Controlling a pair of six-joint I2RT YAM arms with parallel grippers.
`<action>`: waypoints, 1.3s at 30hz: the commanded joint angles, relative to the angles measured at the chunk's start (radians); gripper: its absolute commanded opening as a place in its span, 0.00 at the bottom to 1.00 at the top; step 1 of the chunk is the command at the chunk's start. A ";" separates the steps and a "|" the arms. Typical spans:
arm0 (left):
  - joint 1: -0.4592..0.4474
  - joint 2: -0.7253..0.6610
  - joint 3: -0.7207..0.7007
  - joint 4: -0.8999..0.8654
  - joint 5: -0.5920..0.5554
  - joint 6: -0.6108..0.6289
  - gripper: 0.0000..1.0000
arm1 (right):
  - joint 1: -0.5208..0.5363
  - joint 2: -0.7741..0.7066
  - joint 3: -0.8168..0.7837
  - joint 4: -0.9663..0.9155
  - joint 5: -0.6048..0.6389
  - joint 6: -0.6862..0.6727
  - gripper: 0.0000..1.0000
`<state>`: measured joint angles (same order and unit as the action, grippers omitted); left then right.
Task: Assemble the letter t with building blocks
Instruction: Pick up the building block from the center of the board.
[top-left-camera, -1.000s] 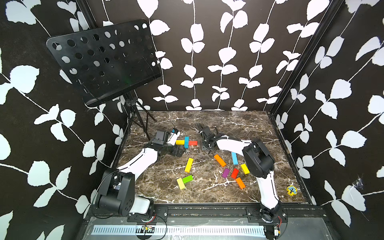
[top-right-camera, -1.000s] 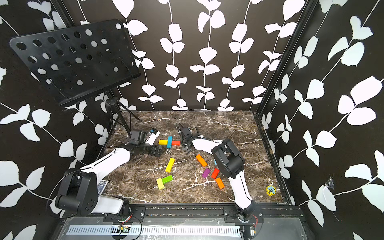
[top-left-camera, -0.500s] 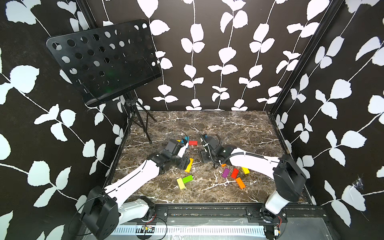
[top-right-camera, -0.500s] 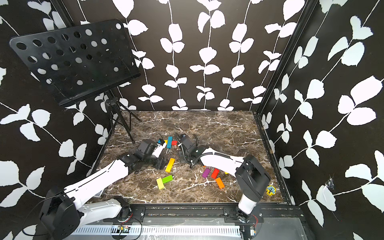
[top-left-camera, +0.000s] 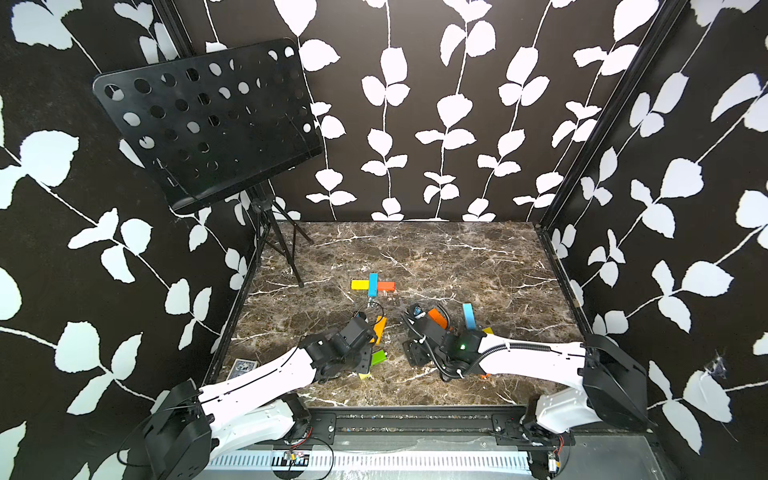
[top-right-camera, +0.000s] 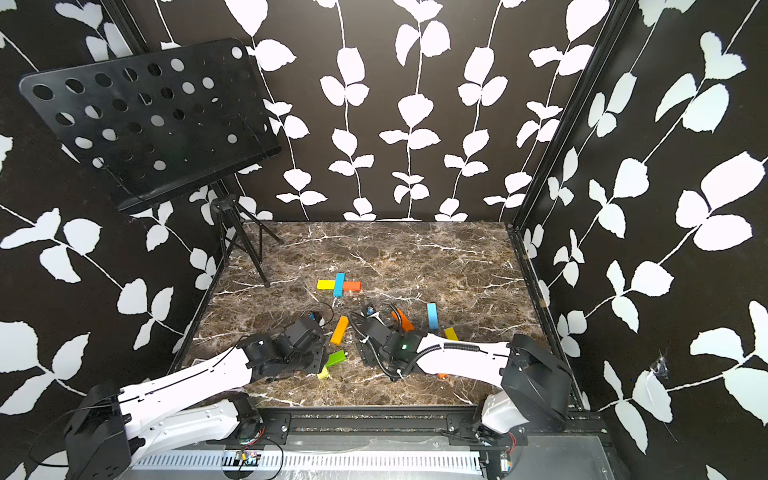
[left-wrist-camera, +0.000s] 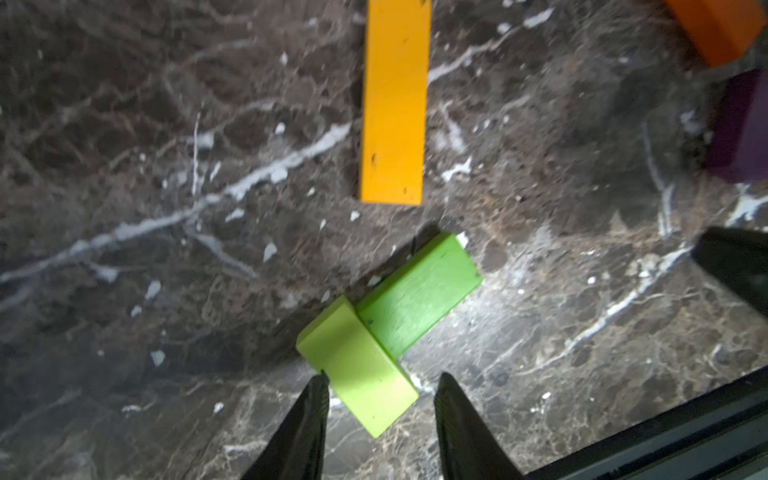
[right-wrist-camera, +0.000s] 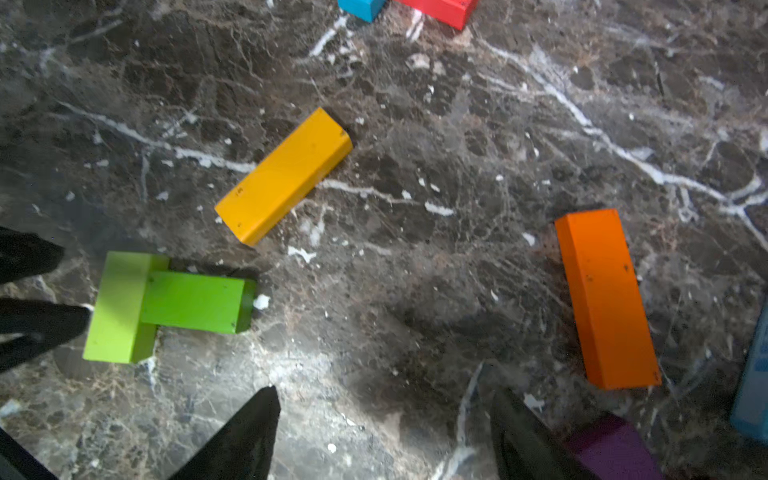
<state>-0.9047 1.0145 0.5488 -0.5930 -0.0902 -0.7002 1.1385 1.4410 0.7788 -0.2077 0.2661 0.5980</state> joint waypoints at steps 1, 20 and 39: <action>-0.012 -0.013 -0.039 0.006 0.006 -0.073 0.48 | 0.049 -0.021 -0.034 0.066 0.051 0.052 0.80; -0.114 0.040 -0.076 0.058 -0.044 -0.156 0.50 | 0.220 -0.042 -0.109 0.165 0.139 0.101 0.99; -0.152 0.124 -0.045 0.009 -0.181 -0.206 0.51 | 0.272 -0.098 -0.164 0.235 0.110 0.071 0.99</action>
<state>-1.0531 1.1572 0.4957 -0.5556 -0.2363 -0.8925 1.4006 1.3296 0.5957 -0.0040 0.3794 0.6765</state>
